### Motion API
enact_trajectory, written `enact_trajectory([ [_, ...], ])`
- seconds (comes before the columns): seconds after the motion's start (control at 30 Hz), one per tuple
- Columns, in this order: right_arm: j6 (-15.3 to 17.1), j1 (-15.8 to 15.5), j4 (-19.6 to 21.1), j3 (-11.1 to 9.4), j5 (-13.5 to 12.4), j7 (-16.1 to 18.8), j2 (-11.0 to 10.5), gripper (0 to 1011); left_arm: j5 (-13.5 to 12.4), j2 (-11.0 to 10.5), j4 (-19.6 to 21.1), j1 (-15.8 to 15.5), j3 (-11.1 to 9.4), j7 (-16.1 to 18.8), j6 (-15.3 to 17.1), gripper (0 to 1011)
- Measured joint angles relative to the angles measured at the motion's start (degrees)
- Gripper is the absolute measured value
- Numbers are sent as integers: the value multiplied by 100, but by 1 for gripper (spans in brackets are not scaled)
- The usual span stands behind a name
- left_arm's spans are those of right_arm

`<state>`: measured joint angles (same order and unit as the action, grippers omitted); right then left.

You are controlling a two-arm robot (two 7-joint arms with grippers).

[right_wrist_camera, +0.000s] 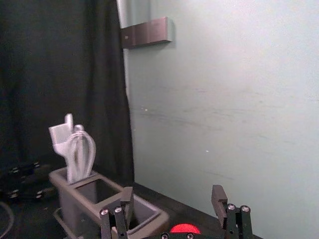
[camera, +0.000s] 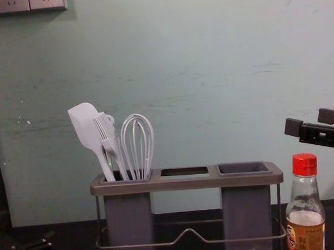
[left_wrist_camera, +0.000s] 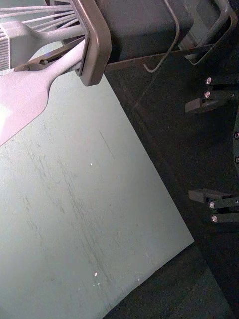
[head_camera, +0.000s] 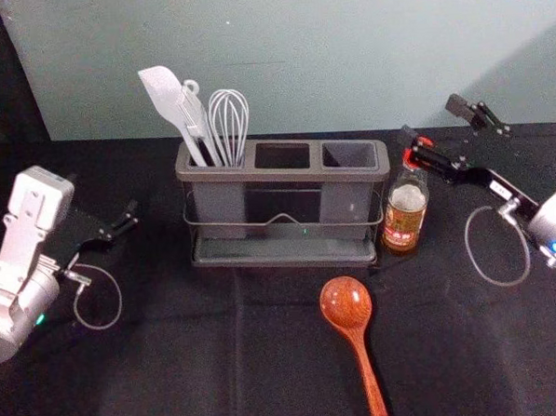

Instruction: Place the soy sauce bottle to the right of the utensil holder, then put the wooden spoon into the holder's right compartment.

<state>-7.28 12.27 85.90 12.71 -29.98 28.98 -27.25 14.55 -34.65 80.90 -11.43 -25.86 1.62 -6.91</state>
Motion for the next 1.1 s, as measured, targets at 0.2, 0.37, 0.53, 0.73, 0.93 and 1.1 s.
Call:
enact_trajectory([
  [0.2, 26, -387, 527, -8, 31, 29, -241, 1000, 0, 0, 0, 0, 0, 0, 0, 1005],
  [0.37, 11, -666, 783, 94, 81, 119, -369, 1000, 0, 0, 0, 0, 0, 0, 0, 1005],
  [0.53, 18, -775, 823, 250, 184, 159, -409, 1000, 0, 0, 0, 0, 0, 0, 0, 1005],
  [0.73, 137, -784, 723, 487, 343, 168, -409, 1000, 0, 0, 0, 0, 0, 0, 0, 1005],
  [0.93, 239, -726, 567, 686, 507, 133, -348, 1000, 0, 0, 0, 0, 0, 0, 0, 1005],
  [1.1, 241, -710, 496, 738, 573, 87, -303, 1000, 0, 0, 0, 0, 0, 0, 0, 1005],
])
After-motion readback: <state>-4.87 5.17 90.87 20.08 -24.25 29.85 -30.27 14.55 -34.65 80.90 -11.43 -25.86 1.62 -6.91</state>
